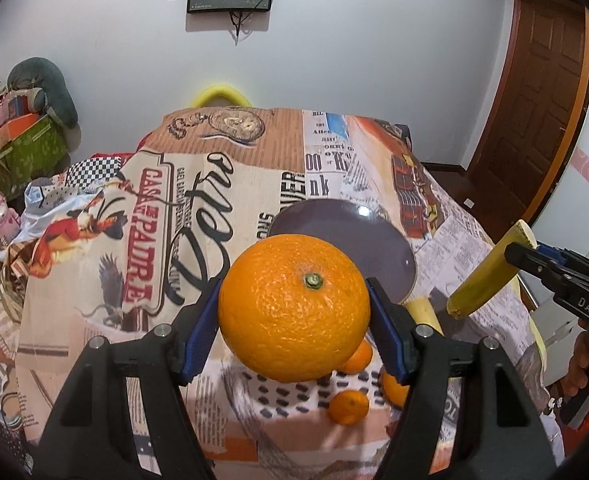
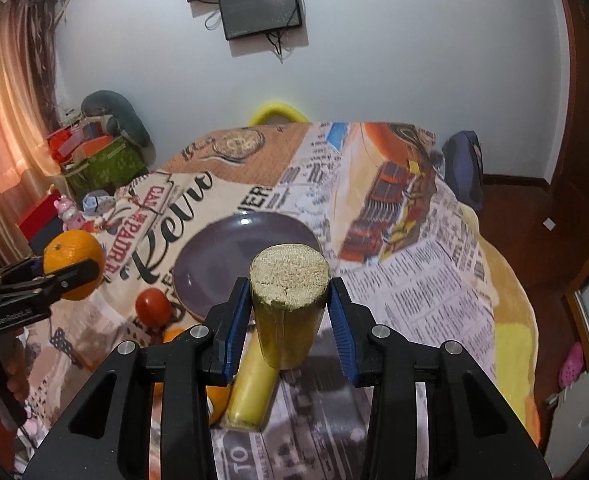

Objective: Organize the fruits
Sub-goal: 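Carry the orange with the left tool while the right tool carries the corn to the grey plate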

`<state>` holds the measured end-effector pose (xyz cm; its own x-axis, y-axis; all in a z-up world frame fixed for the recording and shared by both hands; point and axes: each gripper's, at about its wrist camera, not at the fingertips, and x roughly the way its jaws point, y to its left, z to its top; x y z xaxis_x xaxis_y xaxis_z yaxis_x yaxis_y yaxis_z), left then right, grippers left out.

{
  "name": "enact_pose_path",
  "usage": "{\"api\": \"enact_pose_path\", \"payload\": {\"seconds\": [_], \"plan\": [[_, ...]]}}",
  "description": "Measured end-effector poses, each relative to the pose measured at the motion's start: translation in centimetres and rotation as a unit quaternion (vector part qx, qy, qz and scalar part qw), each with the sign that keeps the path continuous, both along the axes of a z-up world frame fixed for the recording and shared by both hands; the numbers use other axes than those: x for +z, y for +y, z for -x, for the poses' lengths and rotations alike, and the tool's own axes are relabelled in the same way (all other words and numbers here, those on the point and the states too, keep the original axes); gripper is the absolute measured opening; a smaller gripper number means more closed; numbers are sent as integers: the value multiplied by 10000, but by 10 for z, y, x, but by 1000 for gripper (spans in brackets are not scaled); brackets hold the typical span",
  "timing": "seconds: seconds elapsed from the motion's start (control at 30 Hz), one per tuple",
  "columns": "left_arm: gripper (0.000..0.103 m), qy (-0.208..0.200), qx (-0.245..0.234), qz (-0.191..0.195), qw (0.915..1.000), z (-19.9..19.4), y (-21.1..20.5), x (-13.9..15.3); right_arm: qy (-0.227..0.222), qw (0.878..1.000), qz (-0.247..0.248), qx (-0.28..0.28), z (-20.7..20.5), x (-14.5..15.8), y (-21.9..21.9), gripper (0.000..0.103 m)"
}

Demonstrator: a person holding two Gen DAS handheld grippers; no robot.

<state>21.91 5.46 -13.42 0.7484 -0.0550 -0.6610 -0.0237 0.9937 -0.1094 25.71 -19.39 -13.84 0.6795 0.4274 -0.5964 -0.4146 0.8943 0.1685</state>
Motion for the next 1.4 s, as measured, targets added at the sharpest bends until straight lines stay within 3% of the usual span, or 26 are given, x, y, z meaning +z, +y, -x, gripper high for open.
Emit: {"api": "enact_pose_path", "payload": {"seconds": [0.5,1.17,1.4], "plan": [[69,155,-173,-9,9997,-53,-10,-13,-29,9994,102,316,-32,0,24,36],[69,769,-267,-236,9964,-122,-15,-66,335,9965,371,665,-88,-30,61,36],[69,996,-175,-54,9949,-139,-6,-80,454,9961,254,719,-113,-34,69,36]]}}
